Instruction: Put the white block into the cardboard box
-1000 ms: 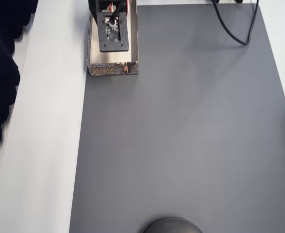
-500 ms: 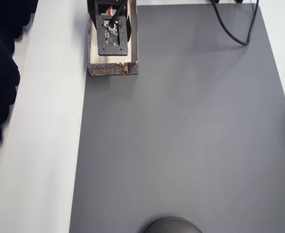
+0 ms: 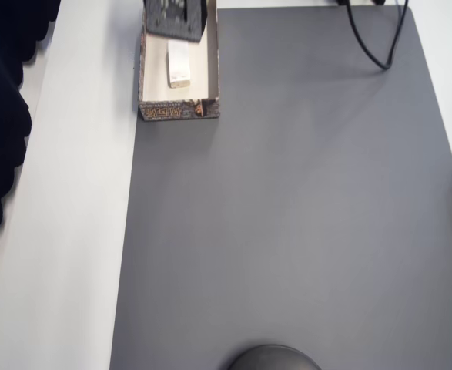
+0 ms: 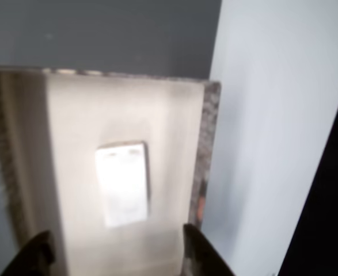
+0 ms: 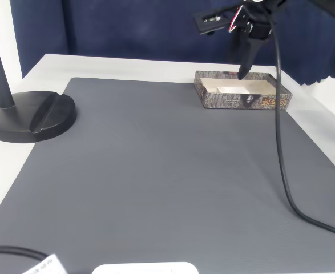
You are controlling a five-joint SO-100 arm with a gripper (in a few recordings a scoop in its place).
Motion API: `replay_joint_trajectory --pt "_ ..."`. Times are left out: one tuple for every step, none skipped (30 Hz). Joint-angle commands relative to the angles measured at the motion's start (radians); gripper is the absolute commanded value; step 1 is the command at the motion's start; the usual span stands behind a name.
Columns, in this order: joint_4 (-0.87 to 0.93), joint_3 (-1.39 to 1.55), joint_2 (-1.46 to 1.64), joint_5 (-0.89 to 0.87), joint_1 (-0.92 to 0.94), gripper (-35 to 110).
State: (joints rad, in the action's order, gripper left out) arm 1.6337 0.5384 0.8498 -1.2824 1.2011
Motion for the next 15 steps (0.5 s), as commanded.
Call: replay_joint_trajectory --pt "-0.012 0.115 0.215 0.048 -0.035 29" --pt "-0.012 0.153 0.249 0.066 -0.041 29" --pt "-0.012 0.192 0.282 0.081 -0.049 28" --pt "-0.012 0.23 0.318 0.098 -0.057 27" --pt "-0.012 0.273 0.354 0.118 -0.064 26" --pt "-0.012 0.322 0.393 0.149 -0.074 25" --pt "-0.012 0.377 0.436 0.187 -0.083 23" --pt "-0.015 0.434 0.482 0.221 -0.095 22" --pt "-0.014 0.486 0.526 0.253 -0.11 21" --pt "-0.012 0.535 0.572 0.288 -0.129 18" --pt "-0.012 0.583 0.617 0.322 -0.152 16" --pt "-0.012 0.63 0.658 0.354 -0.179 13" --pt "-0.008 0.68 0.698 0.382 -0.212 10" --pt "-0.002 0.727 0.736 0.423 -0.245 7" --pt "0.005 0.776 0.775 0.468 -0.281 4"
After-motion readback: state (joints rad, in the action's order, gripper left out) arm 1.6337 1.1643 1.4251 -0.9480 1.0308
